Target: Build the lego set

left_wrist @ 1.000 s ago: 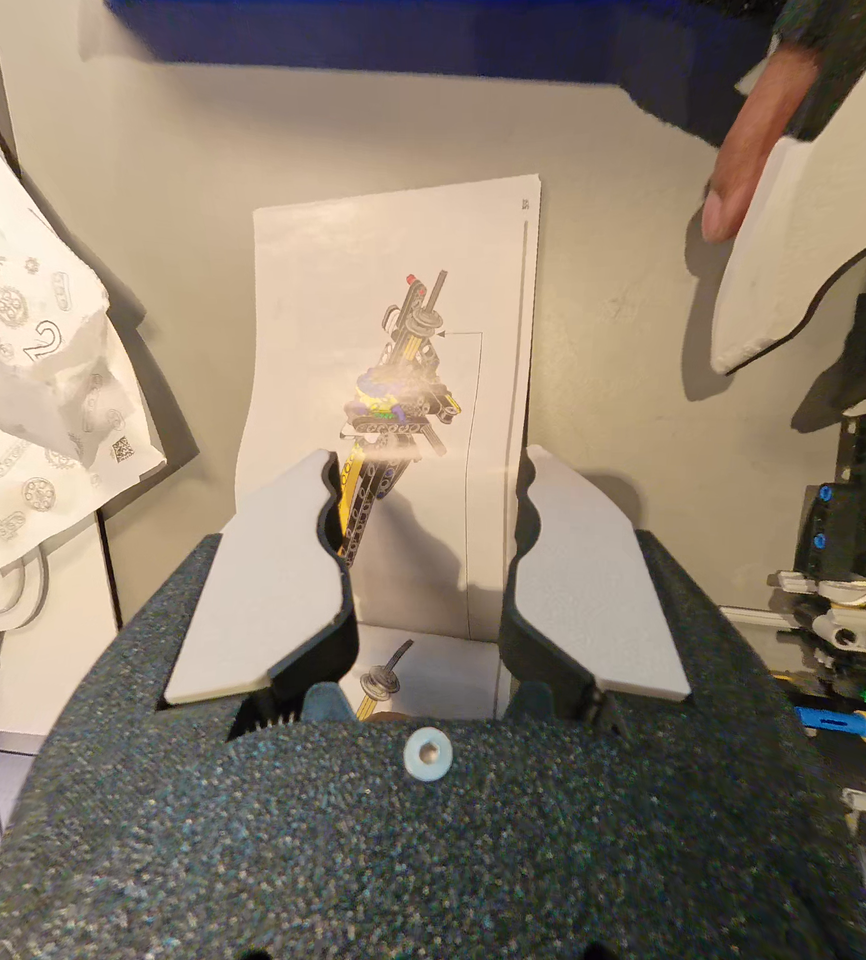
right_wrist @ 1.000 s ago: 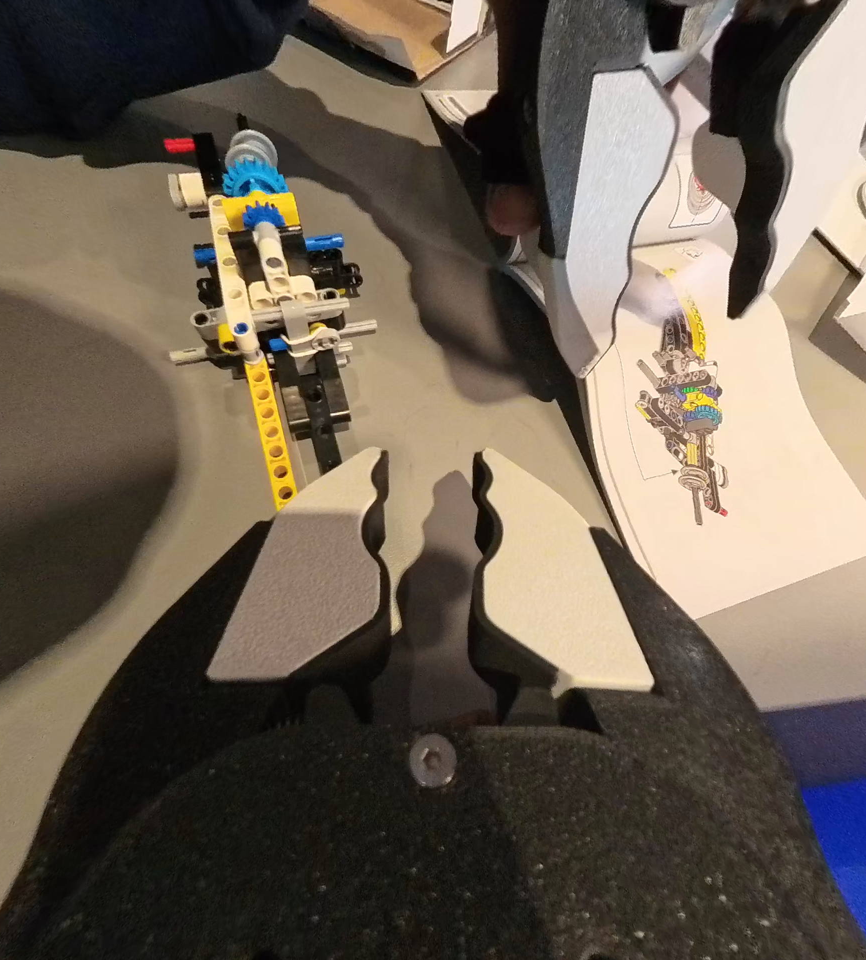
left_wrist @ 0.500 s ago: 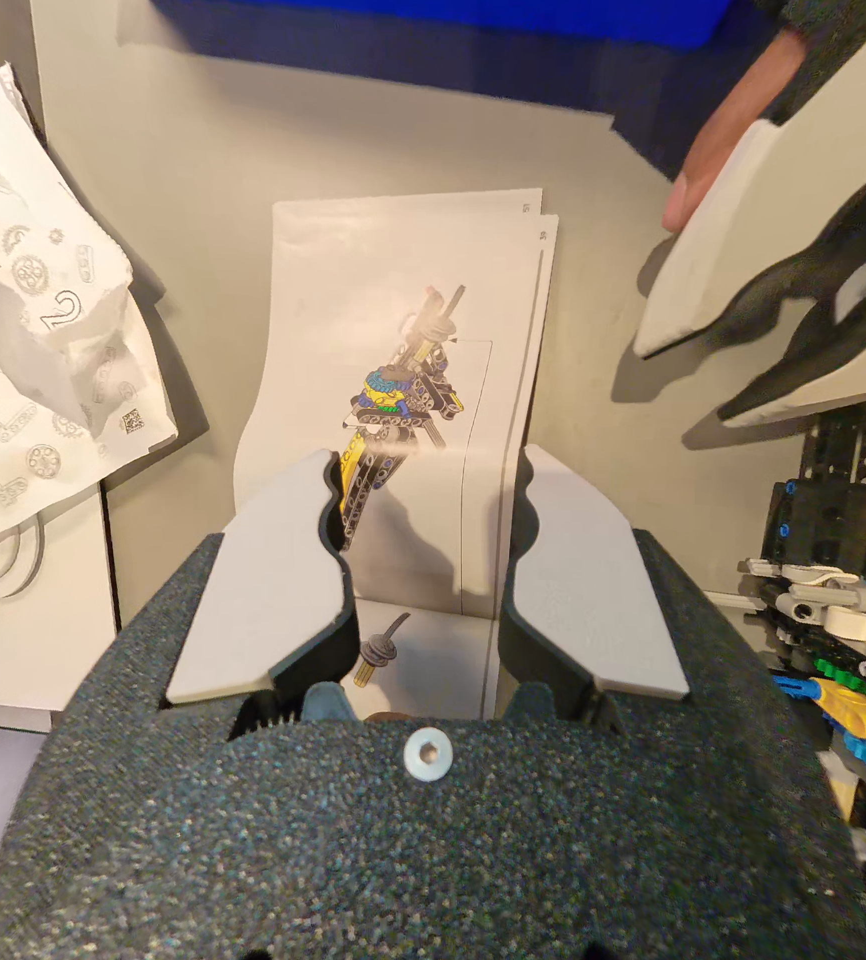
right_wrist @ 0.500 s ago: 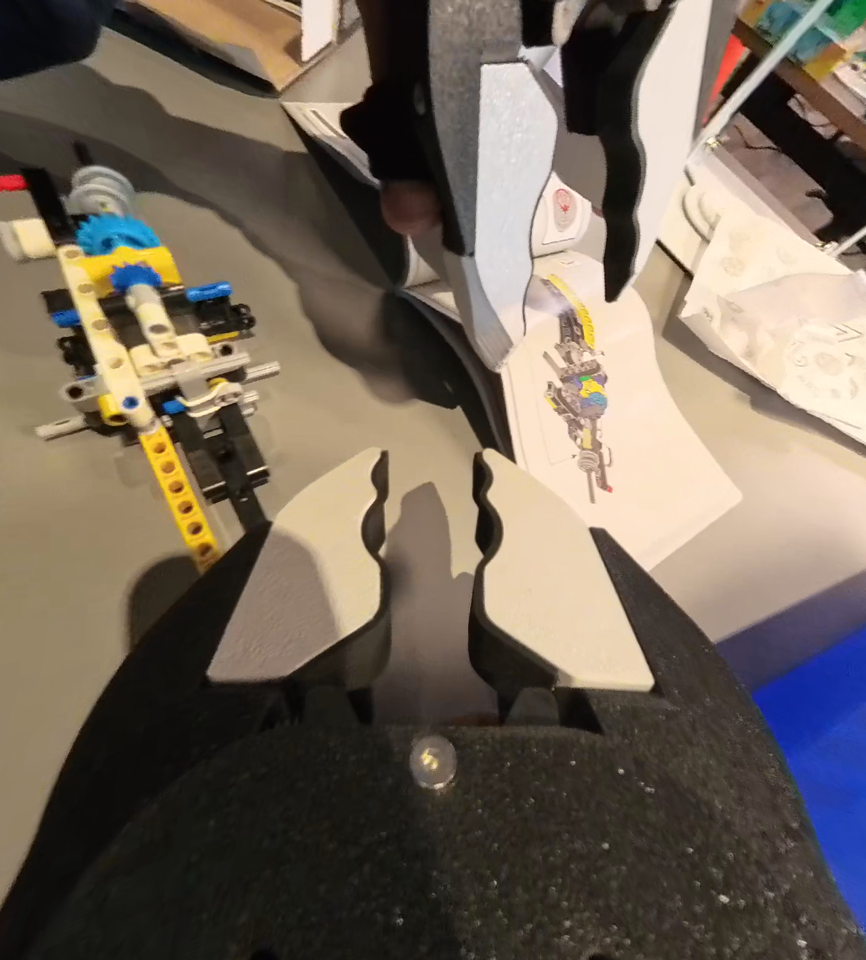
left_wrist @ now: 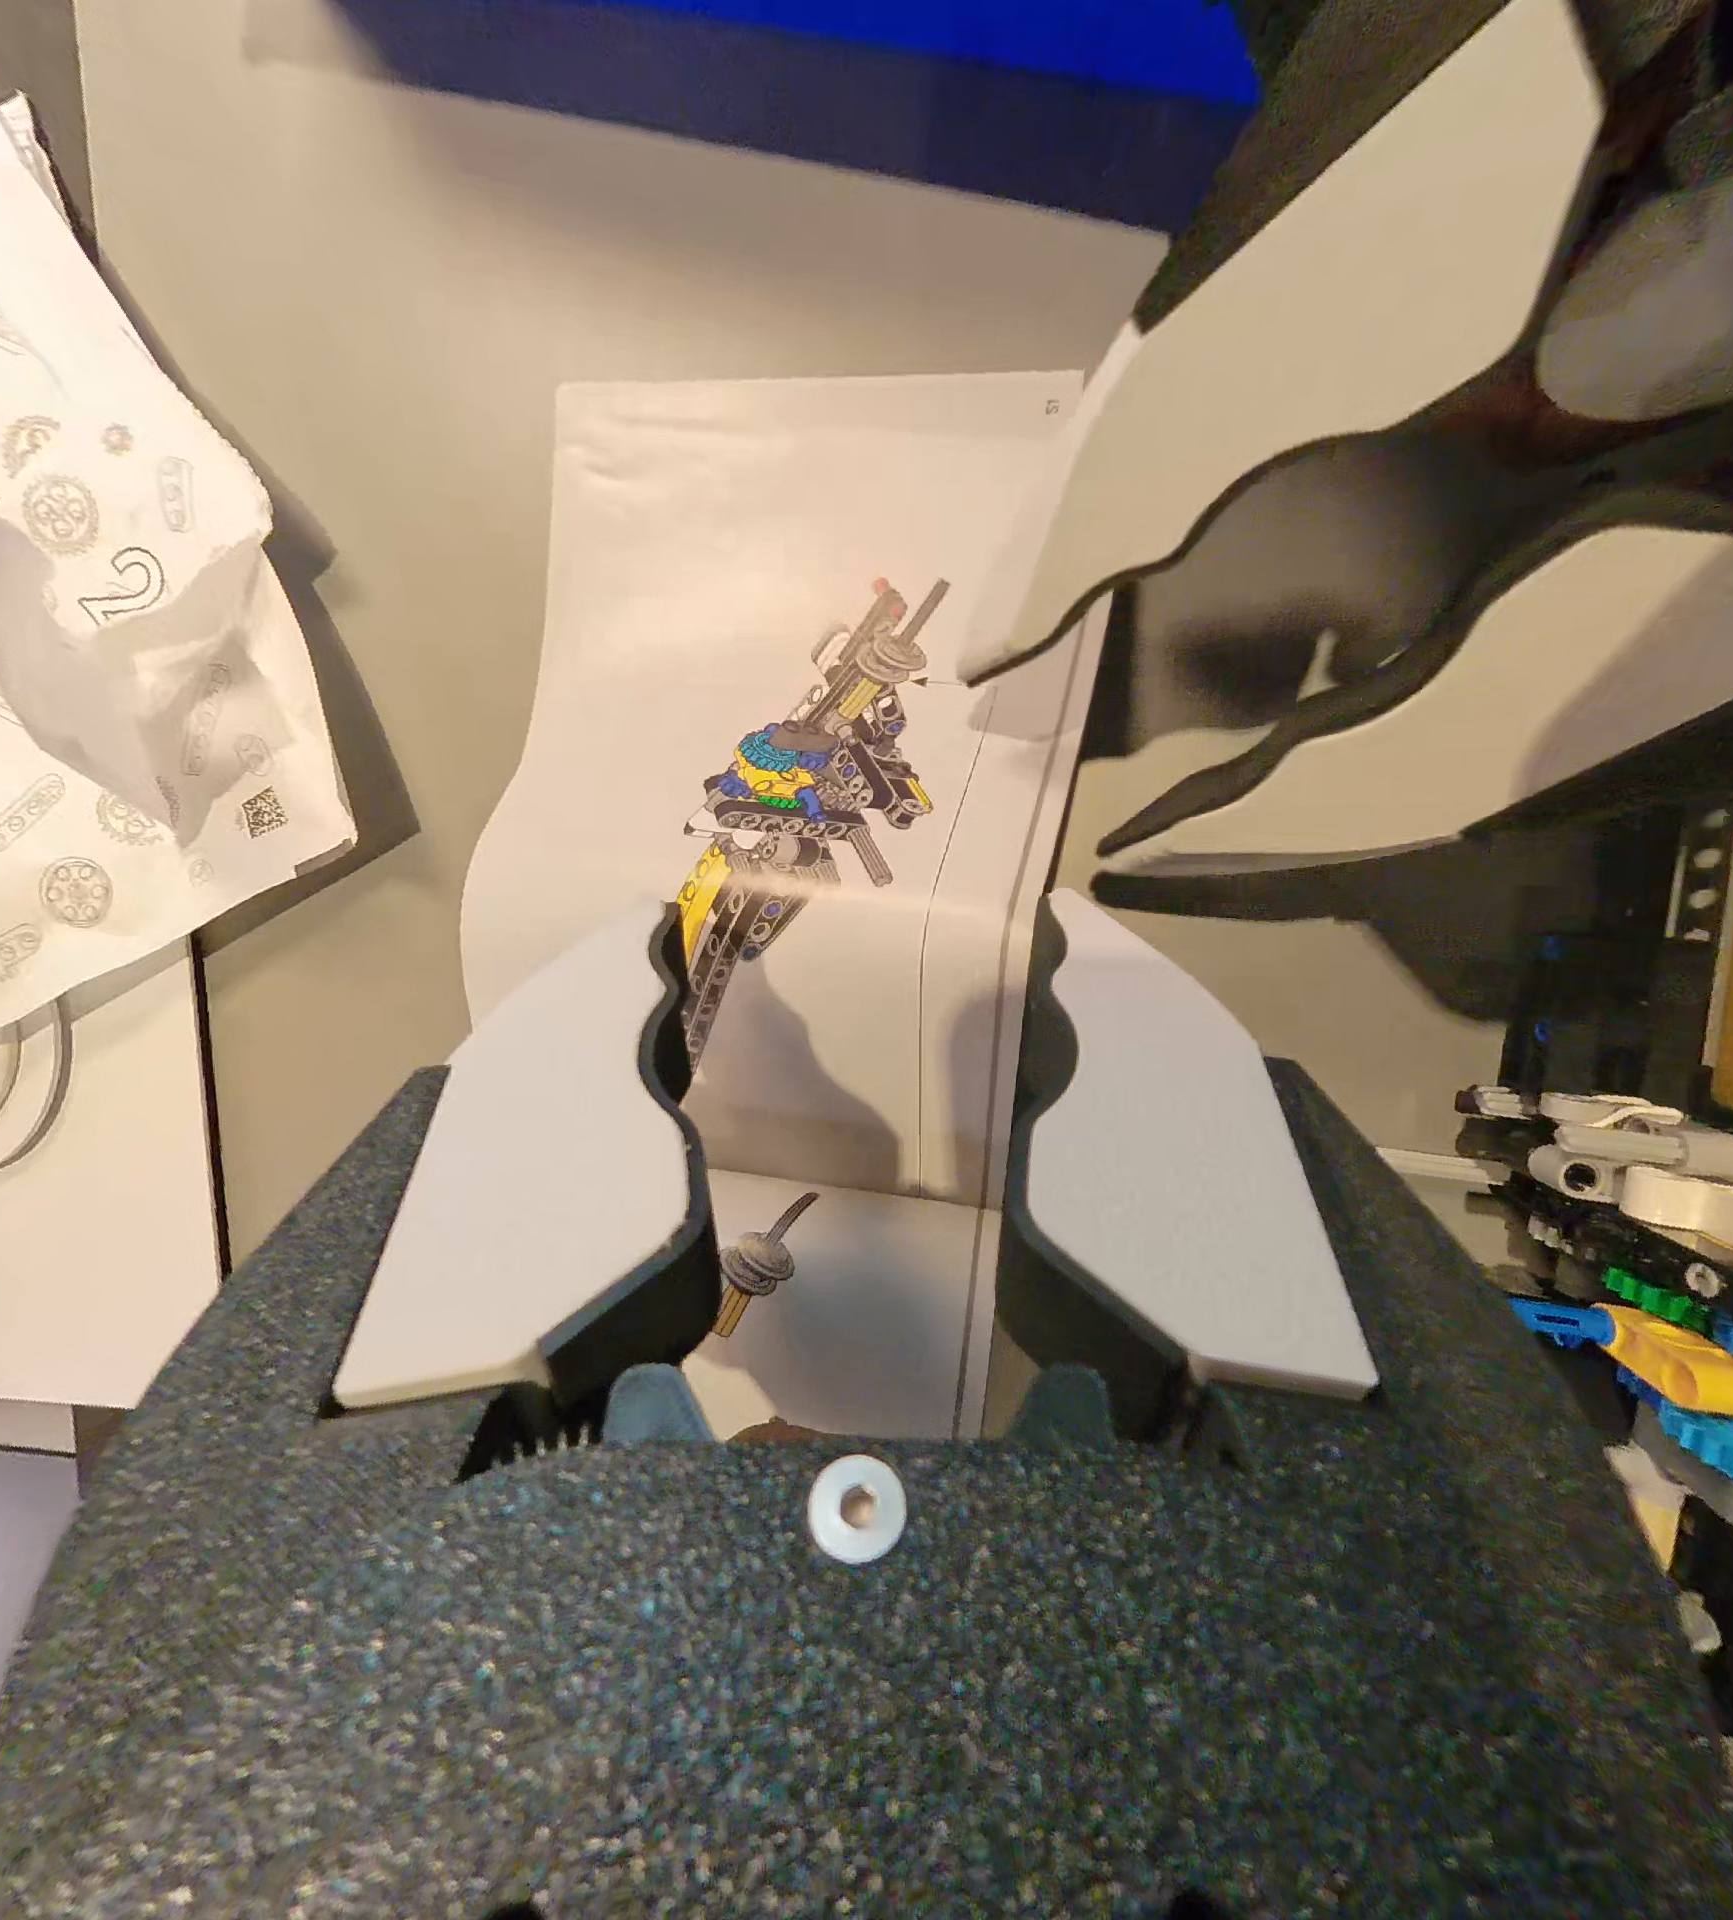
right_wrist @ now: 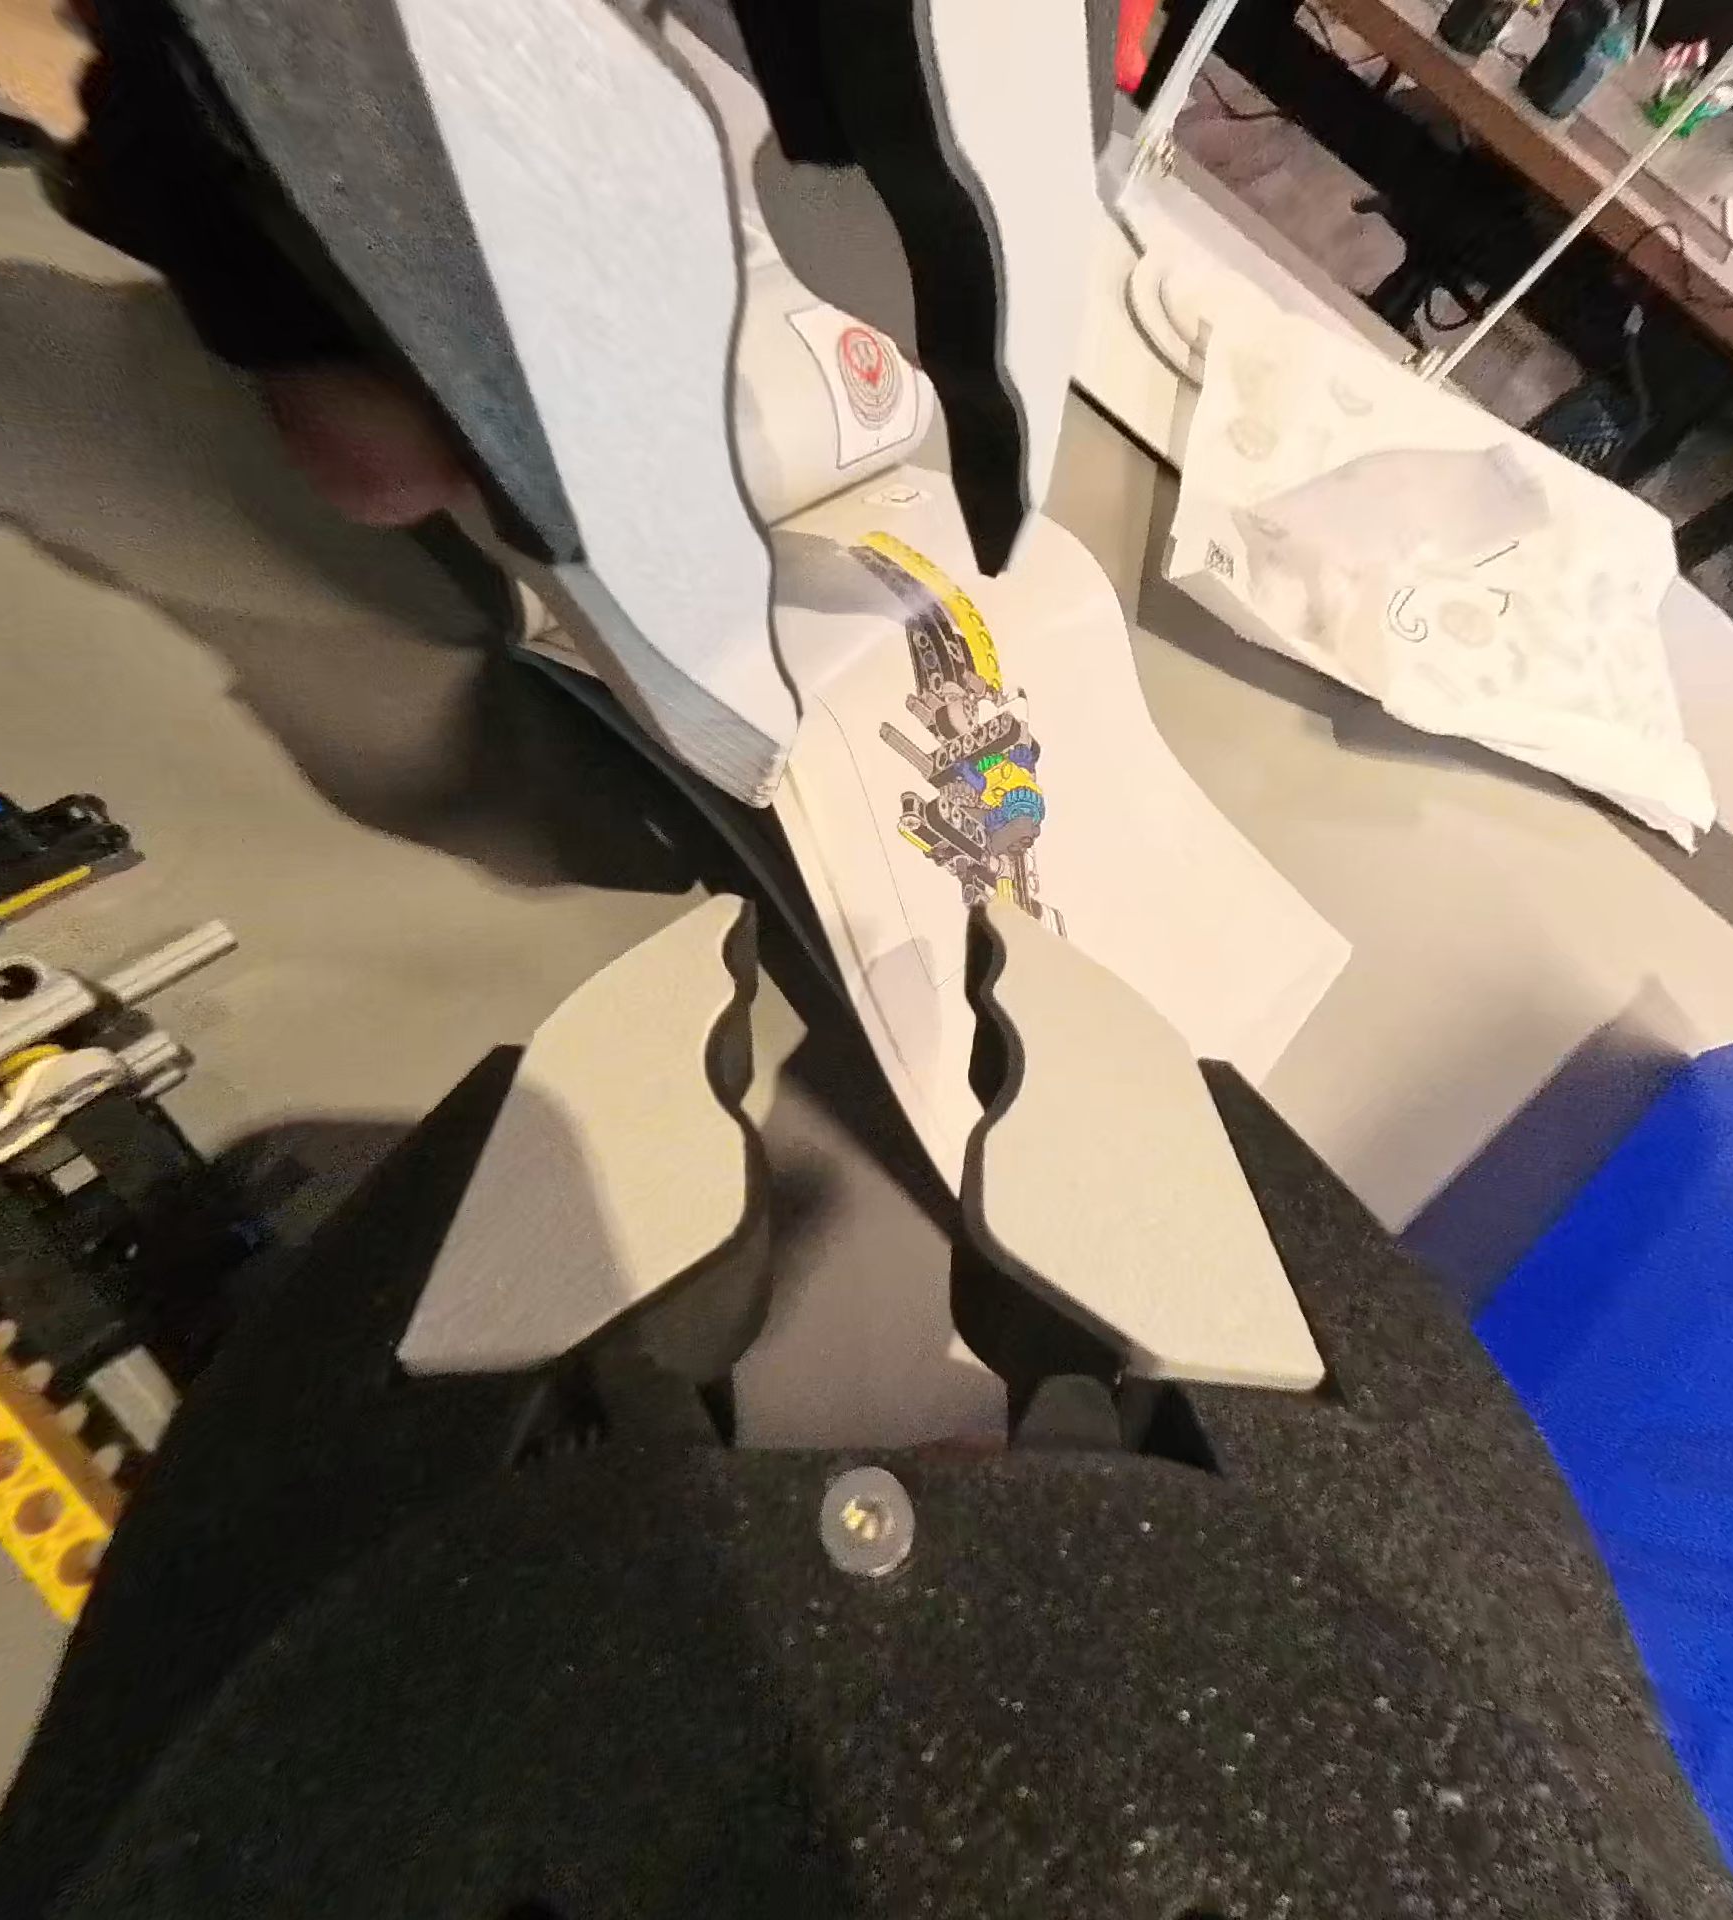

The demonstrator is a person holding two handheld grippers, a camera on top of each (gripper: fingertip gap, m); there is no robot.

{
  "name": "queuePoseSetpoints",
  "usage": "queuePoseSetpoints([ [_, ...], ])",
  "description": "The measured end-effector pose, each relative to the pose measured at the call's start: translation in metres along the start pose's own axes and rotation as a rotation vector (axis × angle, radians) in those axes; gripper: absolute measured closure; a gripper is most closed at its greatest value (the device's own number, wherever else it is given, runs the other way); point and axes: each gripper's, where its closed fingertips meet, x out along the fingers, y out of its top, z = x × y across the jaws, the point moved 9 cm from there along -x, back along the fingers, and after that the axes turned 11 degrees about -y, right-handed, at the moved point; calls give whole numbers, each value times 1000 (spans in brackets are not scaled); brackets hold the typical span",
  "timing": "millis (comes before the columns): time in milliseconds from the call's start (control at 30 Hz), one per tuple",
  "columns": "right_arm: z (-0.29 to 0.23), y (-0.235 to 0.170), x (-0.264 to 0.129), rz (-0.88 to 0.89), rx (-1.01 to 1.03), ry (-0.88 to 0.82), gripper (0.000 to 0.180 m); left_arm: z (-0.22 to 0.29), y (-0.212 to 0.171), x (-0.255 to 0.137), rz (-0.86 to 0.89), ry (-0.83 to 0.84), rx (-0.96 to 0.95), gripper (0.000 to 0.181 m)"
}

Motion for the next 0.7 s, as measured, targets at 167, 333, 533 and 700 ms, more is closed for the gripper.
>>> queuePoseSetpoints([
  [167, 0, 1, 4, 1, 4, -11, 142, 0, -1, -4, 13, -1, -4, 117],
  [333, 1, 3, 6, 1, 12, -21, 142, -1, -2, -9, 23, 3, -9, 118],
  [533, 3, 6, 7, 13, 34, -41, 143, -2, -3, -14, 30, 14, -15, 118],
  [700, 6, 13, 10, 45, 22, -107, 143, -1, -6, -22, 42, 33, -30, 119],
])
